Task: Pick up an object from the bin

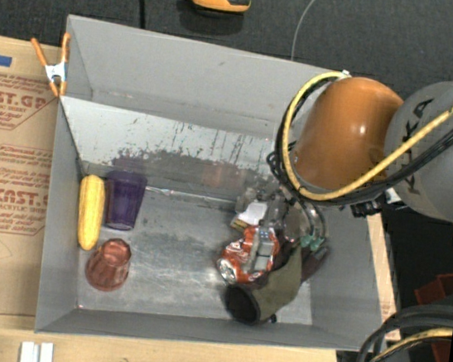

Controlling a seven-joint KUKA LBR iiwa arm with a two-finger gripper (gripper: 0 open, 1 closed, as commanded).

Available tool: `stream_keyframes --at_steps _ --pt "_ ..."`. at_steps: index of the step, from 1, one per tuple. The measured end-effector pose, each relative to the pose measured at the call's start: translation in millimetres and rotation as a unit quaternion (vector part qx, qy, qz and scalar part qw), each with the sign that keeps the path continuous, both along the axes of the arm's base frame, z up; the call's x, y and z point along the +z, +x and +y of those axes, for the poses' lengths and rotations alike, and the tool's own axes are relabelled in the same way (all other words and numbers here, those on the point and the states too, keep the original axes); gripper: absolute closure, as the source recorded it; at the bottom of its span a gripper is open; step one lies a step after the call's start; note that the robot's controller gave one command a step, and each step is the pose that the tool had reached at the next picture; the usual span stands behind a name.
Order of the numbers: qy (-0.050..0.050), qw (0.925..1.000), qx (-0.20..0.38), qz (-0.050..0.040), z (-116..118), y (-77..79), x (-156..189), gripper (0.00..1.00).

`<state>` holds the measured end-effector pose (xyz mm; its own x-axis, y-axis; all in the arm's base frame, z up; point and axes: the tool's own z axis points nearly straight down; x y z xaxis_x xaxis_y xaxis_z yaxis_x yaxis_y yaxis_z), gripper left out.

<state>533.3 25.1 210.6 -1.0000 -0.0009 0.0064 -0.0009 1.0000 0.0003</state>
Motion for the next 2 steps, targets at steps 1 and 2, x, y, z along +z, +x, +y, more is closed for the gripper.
stream_keyframes --at_steps 1,2 --pt "0.0 1.0 0.0 -0.004 0.0 1.5 4.6 0.0" --pt "0.0 0.9991 0.042 -0.0071 -5.0 2.0 -18.6 0.0"
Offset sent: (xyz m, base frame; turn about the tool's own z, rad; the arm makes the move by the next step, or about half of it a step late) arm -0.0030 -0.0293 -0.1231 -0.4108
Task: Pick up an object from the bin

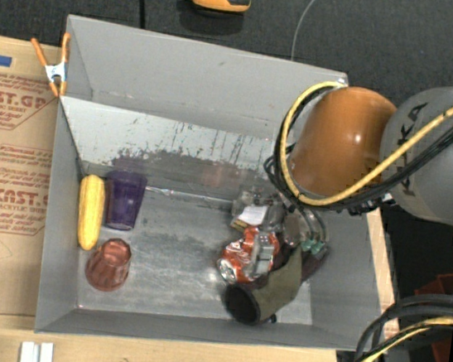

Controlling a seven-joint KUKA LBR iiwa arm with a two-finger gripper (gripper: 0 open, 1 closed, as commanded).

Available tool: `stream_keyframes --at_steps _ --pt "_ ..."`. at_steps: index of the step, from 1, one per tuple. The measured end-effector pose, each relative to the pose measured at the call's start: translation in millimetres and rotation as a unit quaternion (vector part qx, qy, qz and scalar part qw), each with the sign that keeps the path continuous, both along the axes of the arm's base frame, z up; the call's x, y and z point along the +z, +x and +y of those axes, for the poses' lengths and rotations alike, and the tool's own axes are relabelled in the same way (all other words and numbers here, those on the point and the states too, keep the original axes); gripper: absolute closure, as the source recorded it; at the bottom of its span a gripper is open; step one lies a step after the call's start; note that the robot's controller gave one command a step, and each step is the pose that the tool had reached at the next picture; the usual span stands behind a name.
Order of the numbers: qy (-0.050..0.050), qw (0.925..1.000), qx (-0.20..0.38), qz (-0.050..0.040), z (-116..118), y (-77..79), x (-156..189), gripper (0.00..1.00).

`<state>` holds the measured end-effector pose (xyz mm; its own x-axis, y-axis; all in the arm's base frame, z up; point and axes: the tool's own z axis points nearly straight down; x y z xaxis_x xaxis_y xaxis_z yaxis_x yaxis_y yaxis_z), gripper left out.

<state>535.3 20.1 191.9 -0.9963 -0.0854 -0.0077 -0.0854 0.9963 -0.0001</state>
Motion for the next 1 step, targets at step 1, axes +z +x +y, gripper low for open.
stream_keyframes --at_steps 1 --pt "0.0 0.9996 0.03 -0.0001 -15.2 10.9 -56.7 0.0"
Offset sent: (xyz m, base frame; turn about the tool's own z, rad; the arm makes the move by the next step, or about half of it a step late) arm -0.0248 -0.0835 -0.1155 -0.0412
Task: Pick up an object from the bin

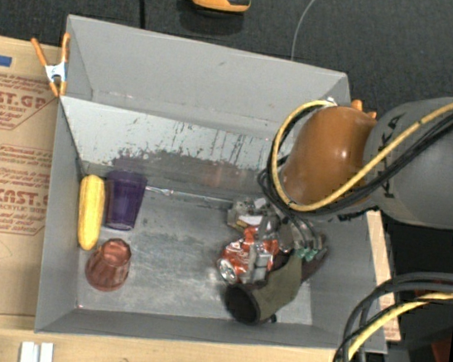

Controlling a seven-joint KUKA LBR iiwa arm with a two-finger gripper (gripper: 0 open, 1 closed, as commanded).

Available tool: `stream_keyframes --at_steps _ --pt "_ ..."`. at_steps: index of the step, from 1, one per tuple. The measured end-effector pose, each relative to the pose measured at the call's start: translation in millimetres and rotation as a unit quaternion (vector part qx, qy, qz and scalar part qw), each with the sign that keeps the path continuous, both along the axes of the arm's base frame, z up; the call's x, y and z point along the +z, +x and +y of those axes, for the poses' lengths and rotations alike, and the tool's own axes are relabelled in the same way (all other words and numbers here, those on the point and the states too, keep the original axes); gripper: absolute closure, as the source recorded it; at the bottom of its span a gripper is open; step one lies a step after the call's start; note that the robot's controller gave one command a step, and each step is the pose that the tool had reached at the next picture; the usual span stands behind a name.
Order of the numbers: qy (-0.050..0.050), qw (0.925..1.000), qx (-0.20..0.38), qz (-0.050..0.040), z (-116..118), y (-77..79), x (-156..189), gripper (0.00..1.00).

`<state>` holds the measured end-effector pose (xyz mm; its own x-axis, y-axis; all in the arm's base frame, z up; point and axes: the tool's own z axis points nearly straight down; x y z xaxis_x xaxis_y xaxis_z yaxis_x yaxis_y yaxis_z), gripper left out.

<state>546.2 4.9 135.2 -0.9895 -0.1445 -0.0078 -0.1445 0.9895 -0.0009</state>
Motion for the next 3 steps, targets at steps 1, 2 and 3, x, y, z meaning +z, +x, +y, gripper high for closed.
stream_keyframes --at_steps 1,2,3 --pt "0.0 1.0 -0.01 0.0008 -68.2 -34.0 -57.7 1.0" --pt "0.0 1.0 -0.009 0.0003 -68.2 -33.7 -57.4 1.0" --pt "0.0 1.0 -0.01 0.001 -68.2 -34.1 -56.4 1.0"
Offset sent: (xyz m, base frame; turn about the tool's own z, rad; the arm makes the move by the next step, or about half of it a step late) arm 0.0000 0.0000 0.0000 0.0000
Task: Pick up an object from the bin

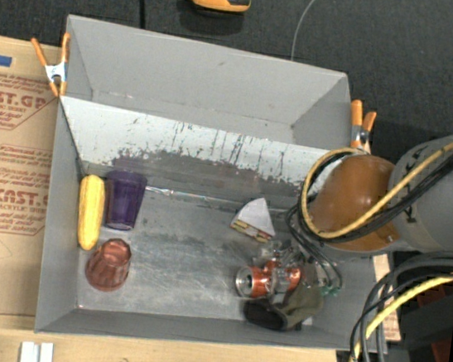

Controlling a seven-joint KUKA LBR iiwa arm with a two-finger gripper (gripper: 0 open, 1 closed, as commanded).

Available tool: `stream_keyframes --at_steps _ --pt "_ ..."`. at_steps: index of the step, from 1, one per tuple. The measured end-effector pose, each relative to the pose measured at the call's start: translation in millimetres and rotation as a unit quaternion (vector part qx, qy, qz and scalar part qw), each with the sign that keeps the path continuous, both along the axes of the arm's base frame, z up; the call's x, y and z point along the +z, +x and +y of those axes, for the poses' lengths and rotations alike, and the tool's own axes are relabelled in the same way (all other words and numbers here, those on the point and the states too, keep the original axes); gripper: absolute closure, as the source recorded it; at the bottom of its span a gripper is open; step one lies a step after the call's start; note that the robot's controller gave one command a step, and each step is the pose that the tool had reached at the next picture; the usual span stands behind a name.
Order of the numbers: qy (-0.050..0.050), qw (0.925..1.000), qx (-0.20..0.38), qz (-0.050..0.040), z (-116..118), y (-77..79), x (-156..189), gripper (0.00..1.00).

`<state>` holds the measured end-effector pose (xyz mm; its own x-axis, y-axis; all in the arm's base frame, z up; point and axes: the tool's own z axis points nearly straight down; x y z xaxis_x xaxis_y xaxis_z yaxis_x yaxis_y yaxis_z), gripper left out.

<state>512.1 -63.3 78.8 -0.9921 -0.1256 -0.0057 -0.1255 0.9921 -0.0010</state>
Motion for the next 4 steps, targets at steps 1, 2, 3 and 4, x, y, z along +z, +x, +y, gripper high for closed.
stream_keyframes --at_steps 1,2,3,4 --pt "0.001 0.9946 0.103 0.0022 2.4 19.4 0.4 1.0" --pt "0.001 0.9935 0.114 0.0007 3.1 23.7 -4.8 1.0" --pt "0.0 0.9948 0.102 0.0019 31.6 -2.8 103.3 1.0" --pt "0.0 0.9948 0.102 0.002 31.6 -2.8 103.3 1.0"
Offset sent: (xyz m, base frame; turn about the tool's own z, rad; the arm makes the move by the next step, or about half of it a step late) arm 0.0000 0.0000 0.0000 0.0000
